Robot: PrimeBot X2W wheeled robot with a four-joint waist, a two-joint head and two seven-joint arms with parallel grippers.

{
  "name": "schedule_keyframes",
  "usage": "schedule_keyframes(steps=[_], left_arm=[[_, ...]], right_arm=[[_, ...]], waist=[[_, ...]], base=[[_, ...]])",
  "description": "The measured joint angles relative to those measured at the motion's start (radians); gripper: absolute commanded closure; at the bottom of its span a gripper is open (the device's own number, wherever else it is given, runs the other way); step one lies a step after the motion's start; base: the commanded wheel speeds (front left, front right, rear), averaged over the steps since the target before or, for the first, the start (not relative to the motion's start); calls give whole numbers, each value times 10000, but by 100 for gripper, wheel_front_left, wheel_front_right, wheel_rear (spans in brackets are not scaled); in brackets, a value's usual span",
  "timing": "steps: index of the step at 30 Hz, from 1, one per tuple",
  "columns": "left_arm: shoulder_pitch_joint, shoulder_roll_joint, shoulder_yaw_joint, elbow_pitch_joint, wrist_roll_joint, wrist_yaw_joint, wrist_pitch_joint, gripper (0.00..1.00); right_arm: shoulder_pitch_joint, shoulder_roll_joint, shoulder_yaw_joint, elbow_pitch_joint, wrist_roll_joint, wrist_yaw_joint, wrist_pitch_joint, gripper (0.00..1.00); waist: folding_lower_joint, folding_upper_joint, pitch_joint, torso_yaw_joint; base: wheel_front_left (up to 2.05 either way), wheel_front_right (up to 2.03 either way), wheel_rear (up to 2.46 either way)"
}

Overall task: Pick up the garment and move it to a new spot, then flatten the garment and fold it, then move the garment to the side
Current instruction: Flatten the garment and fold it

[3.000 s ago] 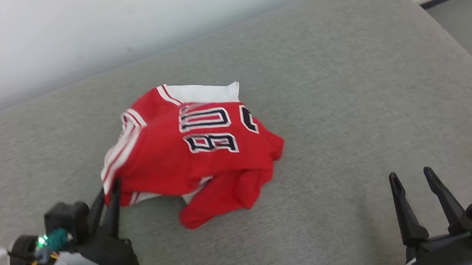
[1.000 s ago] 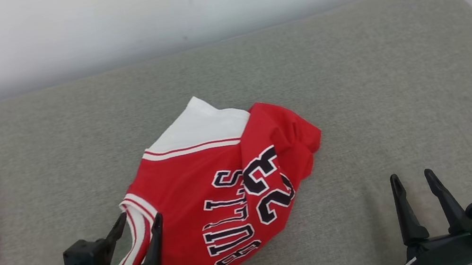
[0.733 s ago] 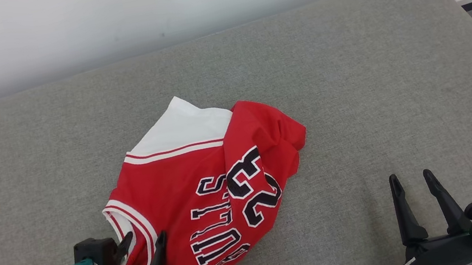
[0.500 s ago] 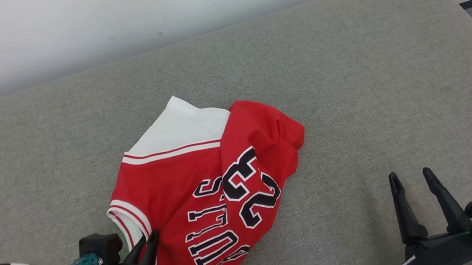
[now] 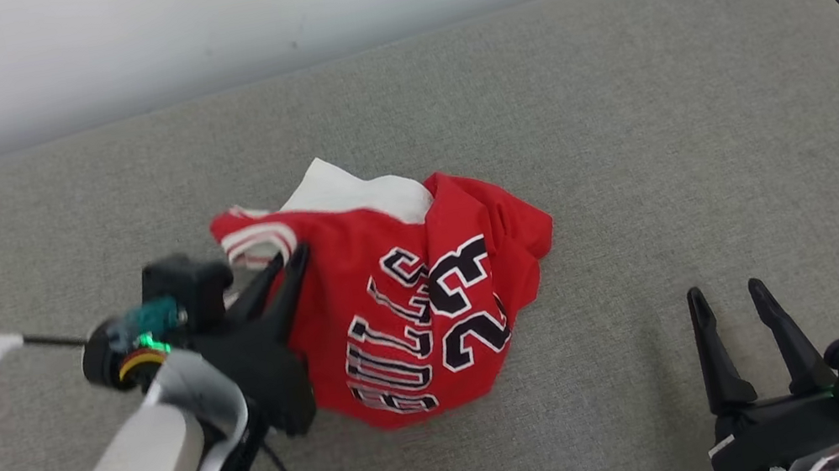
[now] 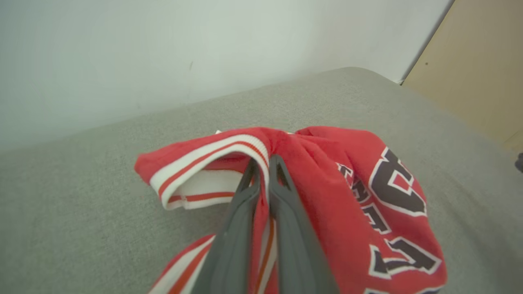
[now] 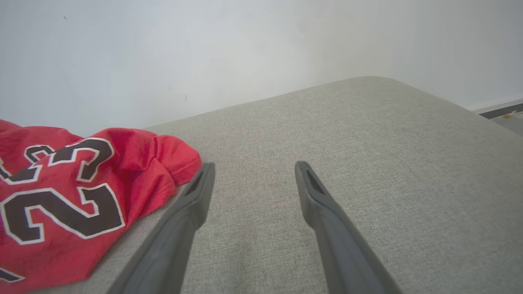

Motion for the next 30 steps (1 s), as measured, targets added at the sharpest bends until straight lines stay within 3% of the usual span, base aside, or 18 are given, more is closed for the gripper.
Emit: schedule_keyframes(steps=[4, 14, 21, 22, 23, 24, 26, 27, 30], left_arm=[[-955, -157, 8, 81, -454, -174, 451, 100], [-3187, 117, -142, 1732, -1043, -309, 569, 100], [-3814, 144, -1423, 3012, -1352, -326, -249, 100], [-3835, 165, -1561, 3141, -1361, -324, -393, 94], [-3838, 182, -1699, 3275, -1383, -326, -566, 66], [-3844, 203, -1833, 3365, -1388, -326, -719, 66], [-3859, 299, -2107, 3486, -1404, -326, -1078, 9], [-3879, 334, -2222, 3524, -1415, -326, -1267, 0], [-3896, 362, -2445, 3586, -1498, -326, -1825, 0]], right_arm=[[-266, 2, 65, 2, 104, 0, -2, 0], [-794, -2, 236, -6, 667, 0, 0, 0], [-820, -2, 272, 88, 811, 0, 0, 0], [-827, 4, 259, 105, 811, 0, 0, 0], [-835, 4, 230, 109, 805, 0, 0, 0], [-838, -2, 207, 98, 798, 0, 0, 0], [-838, 0, 138, 86, 725, 0, 0, 0], [-833, 2, 128, 90, 679, 0, -2, 0], [-752, 2, 54, 88, 531, 0, 0, 0]], waist=[[0, 0, 226, -135], [0, 0, 961, -970], [1, 1, 1467, -1623], [1, 1, 1489, -1670], [2, 1, 1489, -1697], [1, 1, 1473, -1701], [0, 0, 1414, -1679], [0, 1, 1374, -1652], [0, 1, 1210, -1510]], base=[[0, 0, 0], [0, 0, 0], [0, 0, 0], [0, 0, 0], [0, 0, 0], [0, 0, 0], [0, 0, 0], [0, 0, 0], [0, 0, 0]])
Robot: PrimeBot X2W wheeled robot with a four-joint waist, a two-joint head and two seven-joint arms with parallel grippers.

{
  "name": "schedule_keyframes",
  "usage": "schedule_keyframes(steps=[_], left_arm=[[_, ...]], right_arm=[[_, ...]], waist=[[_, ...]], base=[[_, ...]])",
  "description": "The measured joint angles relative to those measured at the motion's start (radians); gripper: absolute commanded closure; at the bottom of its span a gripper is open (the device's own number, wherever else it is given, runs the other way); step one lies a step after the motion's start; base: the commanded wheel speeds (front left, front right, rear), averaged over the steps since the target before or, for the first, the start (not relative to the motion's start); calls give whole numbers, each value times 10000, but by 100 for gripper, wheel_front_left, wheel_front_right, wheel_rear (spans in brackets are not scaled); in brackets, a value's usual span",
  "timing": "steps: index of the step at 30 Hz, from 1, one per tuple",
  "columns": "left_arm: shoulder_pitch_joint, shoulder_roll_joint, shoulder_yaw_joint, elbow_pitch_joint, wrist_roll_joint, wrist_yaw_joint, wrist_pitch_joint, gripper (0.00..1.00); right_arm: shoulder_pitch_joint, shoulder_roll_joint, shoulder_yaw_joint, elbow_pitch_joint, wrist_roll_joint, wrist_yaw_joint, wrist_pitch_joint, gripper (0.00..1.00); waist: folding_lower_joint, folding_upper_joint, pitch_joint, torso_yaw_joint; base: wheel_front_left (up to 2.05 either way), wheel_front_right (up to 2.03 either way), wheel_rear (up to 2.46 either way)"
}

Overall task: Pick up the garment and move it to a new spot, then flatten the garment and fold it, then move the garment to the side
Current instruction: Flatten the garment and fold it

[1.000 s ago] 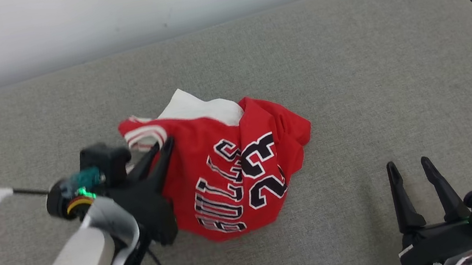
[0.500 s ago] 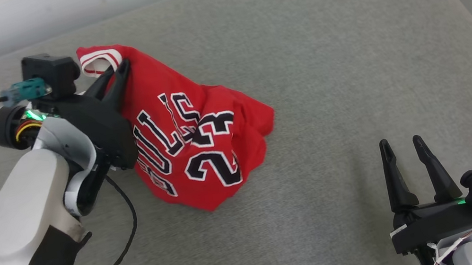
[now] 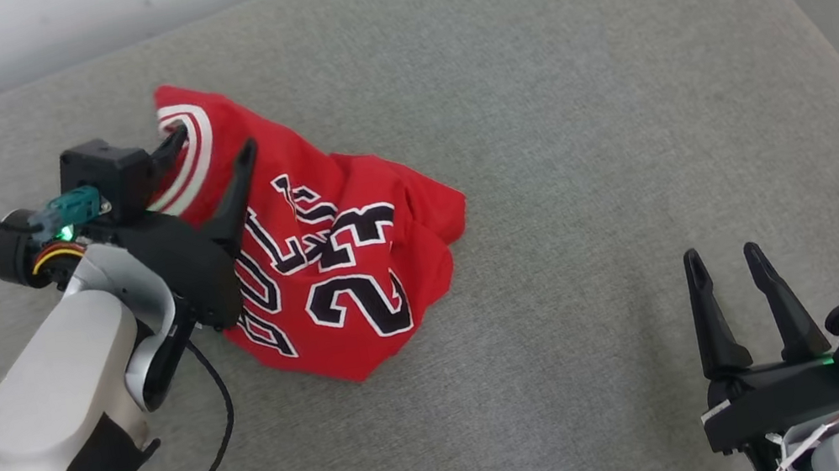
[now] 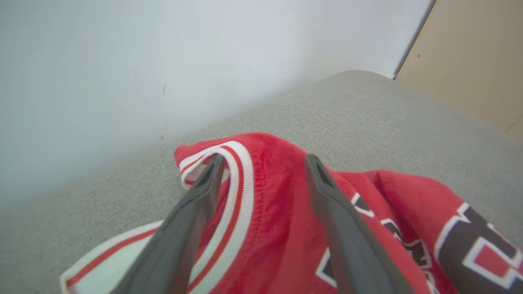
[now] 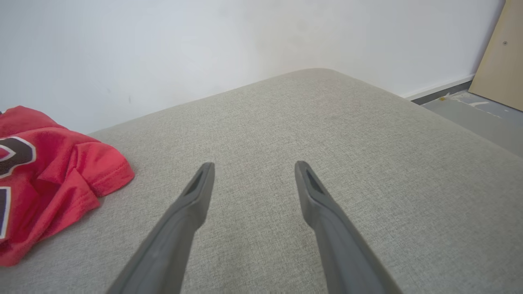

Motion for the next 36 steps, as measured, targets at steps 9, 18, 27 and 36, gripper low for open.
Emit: schedule_keyframes(steps=[9, 18, 27, 36], left_arm=[[1118, -194, 111, -244, -397, 56, -1225, 0], [2259, -301, 247, -454, -48, 341, -1373, 0], [2419, -186, 671, -171, 86, 320, -1386, 0], [1484, 184, 727, 993, 217, 151, -1313, 0]], right_arm=[[601, -2, -174, -13, -334, 0, 0, 0], [875, 2, -199, 31, -616, 0, -2, 0], [918, 2, -109, 6, -696, 0, -2, 0], [768, -2, -79, -42, -635, 0, 0, 0]], waist=[[-1, -1, -720, 749], [-2, -2, -1400, 1387], [-2, -2, -1632, 1361], [-2, -2, -1202, 858]], base=[[0, 0, 0], [0, 0, 0], [0, 0, 0], [0, 0, 0]])
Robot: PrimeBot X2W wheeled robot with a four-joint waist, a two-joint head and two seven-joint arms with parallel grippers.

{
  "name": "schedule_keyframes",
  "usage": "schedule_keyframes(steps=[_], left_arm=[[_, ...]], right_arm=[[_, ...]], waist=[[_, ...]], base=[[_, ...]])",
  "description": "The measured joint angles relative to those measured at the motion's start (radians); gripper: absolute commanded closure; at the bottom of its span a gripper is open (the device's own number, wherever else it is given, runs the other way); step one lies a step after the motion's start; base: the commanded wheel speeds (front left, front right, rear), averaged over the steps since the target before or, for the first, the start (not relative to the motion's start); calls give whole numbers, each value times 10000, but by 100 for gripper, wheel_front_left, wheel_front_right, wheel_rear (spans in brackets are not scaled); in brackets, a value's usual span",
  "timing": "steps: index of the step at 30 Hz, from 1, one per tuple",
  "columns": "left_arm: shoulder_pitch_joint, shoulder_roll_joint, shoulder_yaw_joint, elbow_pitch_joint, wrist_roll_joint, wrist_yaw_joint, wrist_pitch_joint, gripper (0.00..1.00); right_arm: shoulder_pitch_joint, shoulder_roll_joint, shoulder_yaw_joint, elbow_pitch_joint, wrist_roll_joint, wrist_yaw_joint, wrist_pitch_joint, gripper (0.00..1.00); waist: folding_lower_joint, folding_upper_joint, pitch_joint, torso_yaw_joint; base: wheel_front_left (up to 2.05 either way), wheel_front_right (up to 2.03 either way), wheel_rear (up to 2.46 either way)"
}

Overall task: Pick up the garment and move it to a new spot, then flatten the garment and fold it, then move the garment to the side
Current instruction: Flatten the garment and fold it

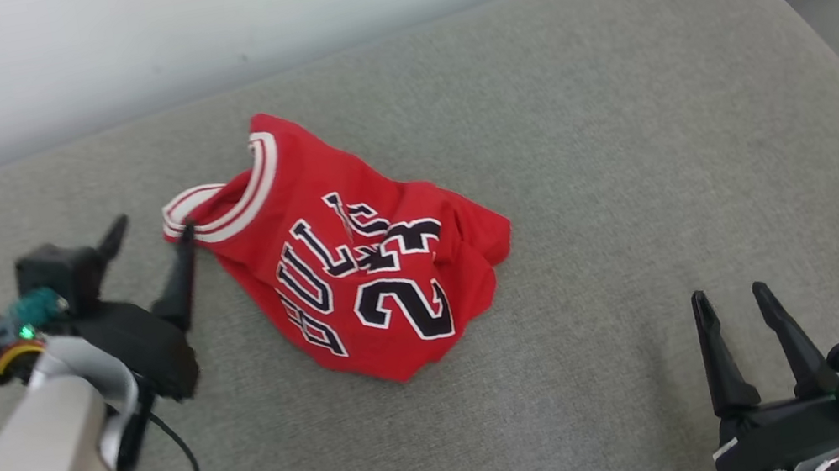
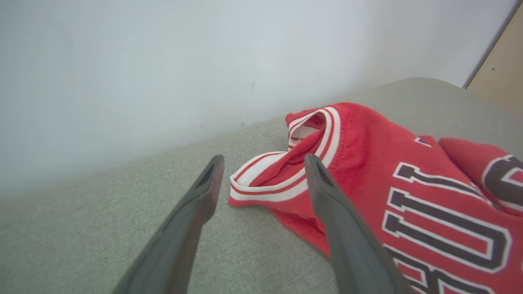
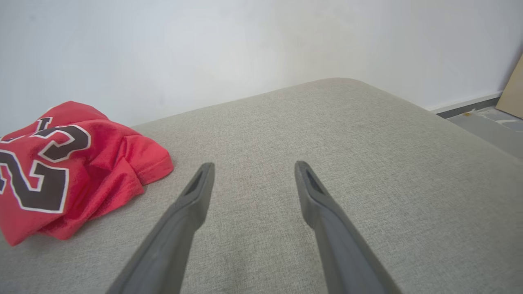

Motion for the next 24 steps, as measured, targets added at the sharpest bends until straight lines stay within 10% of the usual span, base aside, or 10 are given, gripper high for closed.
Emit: schedule_keyframes(steps=[21, 22, 23, 24], left_arm=[[-1822, 48, -895, 2510, -621, -151, 1455, 0], [-1818, 19, -959, 2537, -654, -151, 1521, 16], [-1822, 0, -961, 2545, -742, -151, 1494, 82], [-1822, -17, -1009, 2541, -796, -151, 1473, 100]], right_arm=[[-625, -2, 127, -127, 384, 0, 0, 0], [-627, 0, 121, -127, 384, 0, 0, 0], [-630, 2, 107, -128, 384, 0, 0, 0], [-630, 2, 63, -130, 382, 0, -2, 0]], waist=[[3, 1, 1588, -1086], [2, 1, 1607, -1099], [3, 1, 1614, -1098], [2, 1, 1614, -1084]], base=[[0, 0, 0], [0, 0, 0], [0, 0, 0], [0, 0, 0]])
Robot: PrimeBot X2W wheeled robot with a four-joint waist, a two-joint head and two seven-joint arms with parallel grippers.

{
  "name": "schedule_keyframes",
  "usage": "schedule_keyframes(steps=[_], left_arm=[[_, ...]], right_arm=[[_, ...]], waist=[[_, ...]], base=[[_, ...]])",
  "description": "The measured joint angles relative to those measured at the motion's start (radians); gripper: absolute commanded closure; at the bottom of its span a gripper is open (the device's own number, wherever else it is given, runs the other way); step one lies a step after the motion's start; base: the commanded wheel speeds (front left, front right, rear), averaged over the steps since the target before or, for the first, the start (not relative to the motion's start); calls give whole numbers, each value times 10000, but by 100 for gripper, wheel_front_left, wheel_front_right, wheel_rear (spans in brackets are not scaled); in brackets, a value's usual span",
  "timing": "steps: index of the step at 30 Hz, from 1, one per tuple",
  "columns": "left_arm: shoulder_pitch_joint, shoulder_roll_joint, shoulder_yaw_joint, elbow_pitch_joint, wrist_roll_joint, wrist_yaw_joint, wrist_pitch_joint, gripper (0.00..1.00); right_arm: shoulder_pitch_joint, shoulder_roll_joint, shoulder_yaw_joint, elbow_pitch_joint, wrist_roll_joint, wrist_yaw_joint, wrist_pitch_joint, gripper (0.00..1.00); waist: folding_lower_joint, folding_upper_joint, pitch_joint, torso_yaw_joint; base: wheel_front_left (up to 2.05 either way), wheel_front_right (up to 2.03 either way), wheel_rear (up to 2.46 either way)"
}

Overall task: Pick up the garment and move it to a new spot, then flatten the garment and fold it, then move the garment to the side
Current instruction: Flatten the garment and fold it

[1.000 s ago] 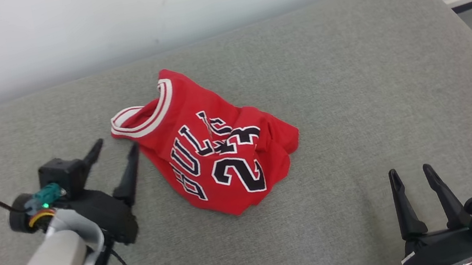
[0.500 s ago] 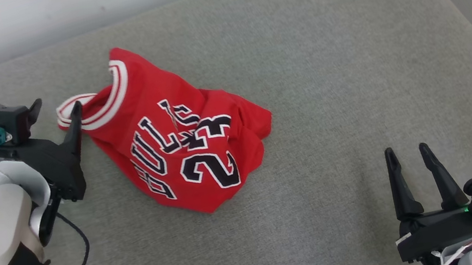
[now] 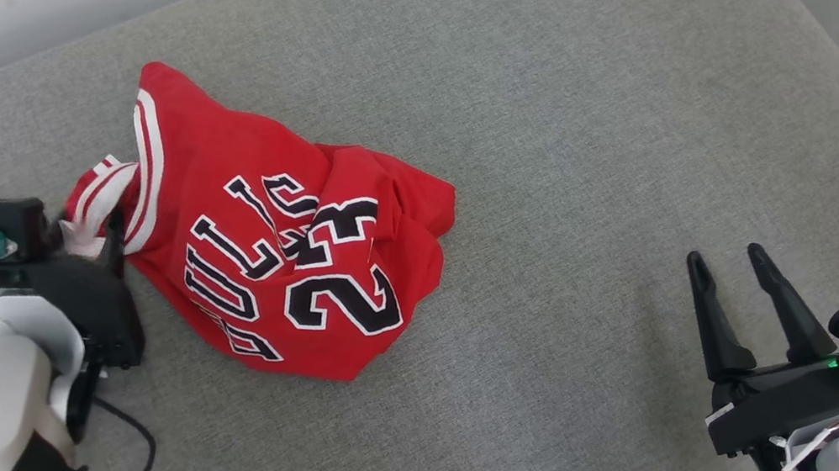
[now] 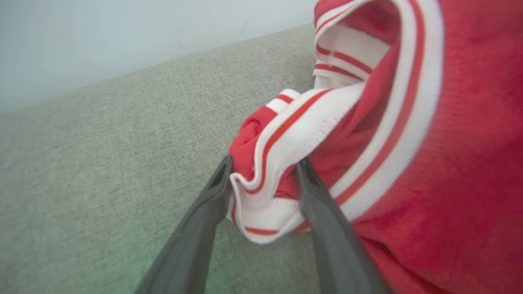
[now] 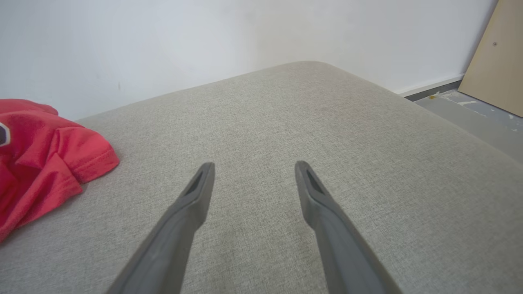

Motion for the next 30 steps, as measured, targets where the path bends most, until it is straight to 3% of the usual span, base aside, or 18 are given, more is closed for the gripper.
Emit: schedule_keyframes(steps=[10, 18, 21, 22, 30], left_arm=[[352, -184, -525, -623, 50, 0, -1231, 100], [1876, -121, -364, -2708, -96, 222, -1498, 100], [2749, 92, -343, -3996, -180, 646, -1499, 100], [3375, 320, -343, -5003, -284, 1043, -1467, 100], [5724, 1239, -422, -9275, -713, 3112, -855, 100]], right_arm=[[345, 4, -117, 50, -100, 0, 2, 0], [1107, 0, -209, 142, -211, 0, 2, 0], [1241, 4, -257, 155, -232, 0, 0, 0], [1331, 12, -295, 186, -272, 0, 0, 0], [1530, 2, -307, 265, -267, 0, 2, 0]], waist=[[-2, 0, -603, 390], [-3, 0, -1498, 1067], [-3, 0, -1766, 1448], [-3, 0, -1927, 1713], [-4, -1, -2386, 2729]], base=[[0, 0, 0], [0, 0, 0], [0, 0, 0], [0, 0, 0], [0, 0, 0]])
